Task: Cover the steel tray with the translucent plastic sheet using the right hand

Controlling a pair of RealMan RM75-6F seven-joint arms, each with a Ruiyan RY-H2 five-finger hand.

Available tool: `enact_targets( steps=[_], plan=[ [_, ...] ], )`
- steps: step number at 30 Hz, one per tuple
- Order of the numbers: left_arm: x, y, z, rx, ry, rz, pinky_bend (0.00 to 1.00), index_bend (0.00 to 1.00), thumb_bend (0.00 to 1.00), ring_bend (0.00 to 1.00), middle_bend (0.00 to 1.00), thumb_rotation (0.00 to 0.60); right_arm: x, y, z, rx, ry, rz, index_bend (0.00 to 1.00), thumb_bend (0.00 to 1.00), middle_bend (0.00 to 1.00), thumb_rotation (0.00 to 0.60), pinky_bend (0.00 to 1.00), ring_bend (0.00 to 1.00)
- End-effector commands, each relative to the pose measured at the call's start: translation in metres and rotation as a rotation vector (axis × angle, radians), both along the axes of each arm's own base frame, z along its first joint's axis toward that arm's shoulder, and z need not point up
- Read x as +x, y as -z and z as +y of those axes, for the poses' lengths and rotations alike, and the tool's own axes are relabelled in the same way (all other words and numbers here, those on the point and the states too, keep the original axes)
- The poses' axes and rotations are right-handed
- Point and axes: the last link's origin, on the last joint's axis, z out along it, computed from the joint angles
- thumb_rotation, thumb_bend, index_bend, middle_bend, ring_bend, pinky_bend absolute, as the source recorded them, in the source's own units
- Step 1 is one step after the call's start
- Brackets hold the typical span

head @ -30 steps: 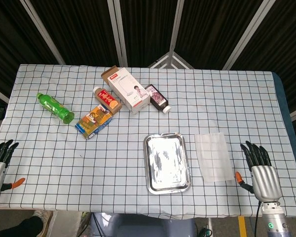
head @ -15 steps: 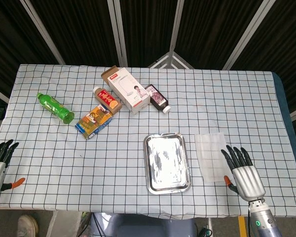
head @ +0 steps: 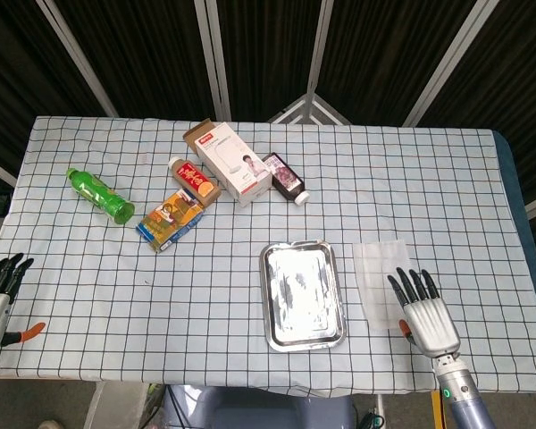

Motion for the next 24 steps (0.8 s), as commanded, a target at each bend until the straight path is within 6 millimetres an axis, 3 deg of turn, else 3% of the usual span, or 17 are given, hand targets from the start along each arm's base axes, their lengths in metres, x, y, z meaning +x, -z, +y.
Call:
enact_targets(
  steps=[1, 16, 24],
  plan=[
    [0.001, 0.000, 0.000, -0.001, 0.002, -0.001, 0.00, 0.00, 0.00, 0.00, 0.00, 0.600, -0.010, 0.007, 0.002, -0.008, 0.044, 0.030, 0.00, 0.39, 0.00, 0.600, 0.00, 0.00],
    [0.001, -0.001, -0.001, 0.001, 0.003, -0.010, 0.00, 0.00, 0.00, 0.00, 0.00, 0.600, -0.037, 0.004, 0.007, -0.047, 0.180, 0.111, 0.00, 0.39, 0.00, 0.600, 0.00, 0.00],
    [0.001, -0.001, -0.001, 0.000, 0.002, -0.014, 0.00, 0.00, 0.00, 0.00, 0.00, 0.600, -0.042, 0.005, 0.007, -0.044, 0.200, 0.130, 0.00, 0.39, 0.00, 0.600, 0.00, 0.00]
  ],
)
